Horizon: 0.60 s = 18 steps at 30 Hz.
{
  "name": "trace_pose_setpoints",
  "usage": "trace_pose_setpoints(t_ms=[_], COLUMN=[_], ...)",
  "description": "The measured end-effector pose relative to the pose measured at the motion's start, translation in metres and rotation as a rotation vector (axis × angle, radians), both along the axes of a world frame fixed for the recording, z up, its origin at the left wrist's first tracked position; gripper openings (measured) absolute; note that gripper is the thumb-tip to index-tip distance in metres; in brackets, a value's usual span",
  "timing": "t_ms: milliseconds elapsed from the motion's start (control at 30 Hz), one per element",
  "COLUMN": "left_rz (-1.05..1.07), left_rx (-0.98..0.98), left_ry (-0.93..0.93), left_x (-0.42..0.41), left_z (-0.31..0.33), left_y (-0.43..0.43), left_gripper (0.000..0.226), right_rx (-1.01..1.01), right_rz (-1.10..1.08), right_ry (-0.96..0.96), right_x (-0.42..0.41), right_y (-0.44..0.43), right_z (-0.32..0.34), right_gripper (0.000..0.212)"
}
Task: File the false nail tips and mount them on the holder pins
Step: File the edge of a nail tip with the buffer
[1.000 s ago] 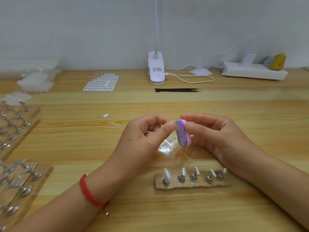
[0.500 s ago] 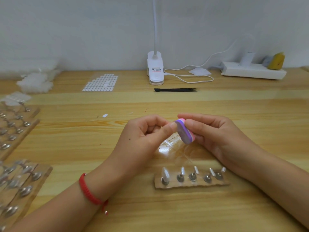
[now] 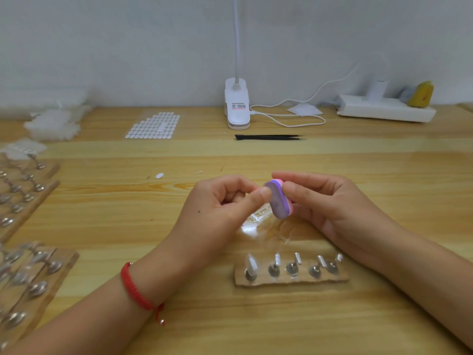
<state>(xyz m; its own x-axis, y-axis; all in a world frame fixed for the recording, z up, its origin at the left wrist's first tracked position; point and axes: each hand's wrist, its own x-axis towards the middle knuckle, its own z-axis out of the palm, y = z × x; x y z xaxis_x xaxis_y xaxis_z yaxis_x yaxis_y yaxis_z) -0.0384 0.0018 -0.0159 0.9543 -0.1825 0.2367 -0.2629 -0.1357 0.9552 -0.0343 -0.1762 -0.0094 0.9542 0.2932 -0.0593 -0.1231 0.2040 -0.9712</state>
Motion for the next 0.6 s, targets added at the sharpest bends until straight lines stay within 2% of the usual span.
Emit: trace_pose_setpoints(t_ms=[100,200,300,367,500,600], left_rz=[-0.056,-0.174,-0.03,0.07,0.066,0.051], left_rx=[0.059,0.134,-0.059,-0.148,-0.117,-0.075], left_ry=[-0.001,-0.008,0.04,0.072,0.041,0.019], left_x=[-0.0009,-0.0056,-0.0002,0.003,0.003,0.0029], left_z=[-0.0013,-0.0001,0.0016,0.0025,0.0022,0.0011], left_y=[-0.0002,-0.0024,0.0018,0.0044,0.002,0.0008], left_gripper=[0.015,0.016,0.021,0.025,0.026,0.025], right_rx=[-0.008,0.086,0.151,0.119,0.03,0.005], right_rz=[-0.007,-0.067,-0.099,-0.065,-0.013,0.008], right_ry=[-0.009,0.008,0.015,-0.004,-0.065,-0.096], right_x=[0.0006,0.0039,0.0067,0.006,0.0034,0.0028], right_y=[0.0012,0.0008,-0.0032,-0.0028,-0.0007,-0.0007], right_z=[-0.0009,-0.0025,-0.0045,-0.0047,-0.0048,-0.005], right_gripper=[0.035,0.029,0.028,0.031,0.038,0.034])
